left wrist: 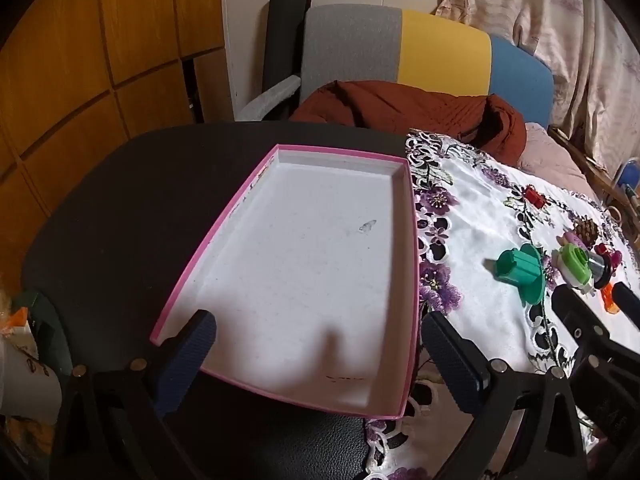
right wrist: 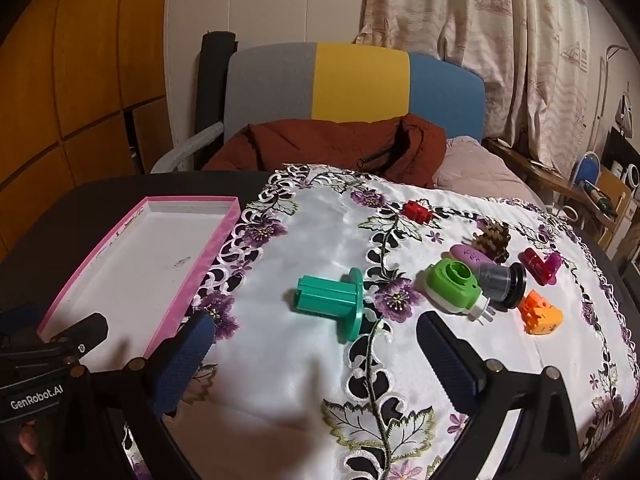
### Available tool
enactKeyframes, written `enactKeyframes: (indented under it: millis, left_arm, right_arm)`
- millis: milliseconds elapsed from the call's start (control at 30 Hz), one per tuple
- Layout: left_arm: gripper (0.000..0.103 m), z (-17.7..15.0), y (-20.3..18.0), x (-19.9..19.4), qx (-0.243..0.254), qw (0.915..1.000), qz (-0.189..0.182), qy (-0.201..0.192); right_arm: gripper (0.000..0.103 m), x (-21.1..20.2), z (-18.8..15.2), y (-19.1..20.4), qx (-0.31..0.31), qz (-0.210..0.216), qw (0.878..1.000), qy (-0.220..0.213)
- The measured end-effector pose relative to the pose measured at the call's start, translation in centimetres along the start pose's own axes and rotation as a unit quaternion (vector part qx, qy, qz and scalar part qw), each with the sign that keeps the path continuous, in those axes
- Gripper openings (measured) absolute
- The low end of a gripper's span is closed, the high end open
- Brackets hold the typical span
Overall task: Organize rigid objects
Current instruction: 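Move the right tool toward the toys on the tablecloth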
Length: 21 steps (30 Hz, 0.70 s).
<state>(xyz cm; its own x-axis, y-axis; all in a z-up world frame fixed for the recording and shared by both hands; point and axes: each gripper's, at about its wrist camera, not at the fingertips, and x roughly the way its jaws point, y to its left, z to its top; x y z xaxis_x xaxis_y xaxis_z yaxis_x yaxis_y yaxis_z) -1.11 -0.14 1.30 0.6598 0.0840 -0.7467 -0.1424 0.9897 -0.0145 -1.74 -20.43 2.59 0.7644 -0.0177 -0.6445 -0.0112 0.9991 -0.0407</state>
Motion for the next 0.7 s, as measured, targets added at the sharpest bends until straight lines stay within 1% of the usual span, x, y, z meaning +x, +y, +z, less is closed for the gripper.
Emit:
enactKeyframes:
  millis: [200,367,467,700]
  left_arm:
    - [0.103,-0.16,0.00,0.29,-0.001,0.9999,0.010,0.006]
    - [0.103,-0.36,-0.15,0.16,-0.003,0.9999,0.014,-0.003]
    - [0.103,-0.20,-0.11,0.15,-0.002,0.9999,0.010,-0.003]
    - [0.103,-0.28,-0.48,0.12,0.011,0.9998,0.015,-0.004]
  right_arm:
    - [0.103,-0.04,-0.15,0.04,0.006,-0.005,1.000,0.003]
    - [0.103,0.06,-0.39,-0.36,0.017,-0.006,1.000,0.008]
    - [0.103,0.12,-0.41,-0.28,0.016,-0.008,1.000,0.012]
    - [0.103,0.28,-0.40,-0.60,0.024,-0.013,0.999,0.018]
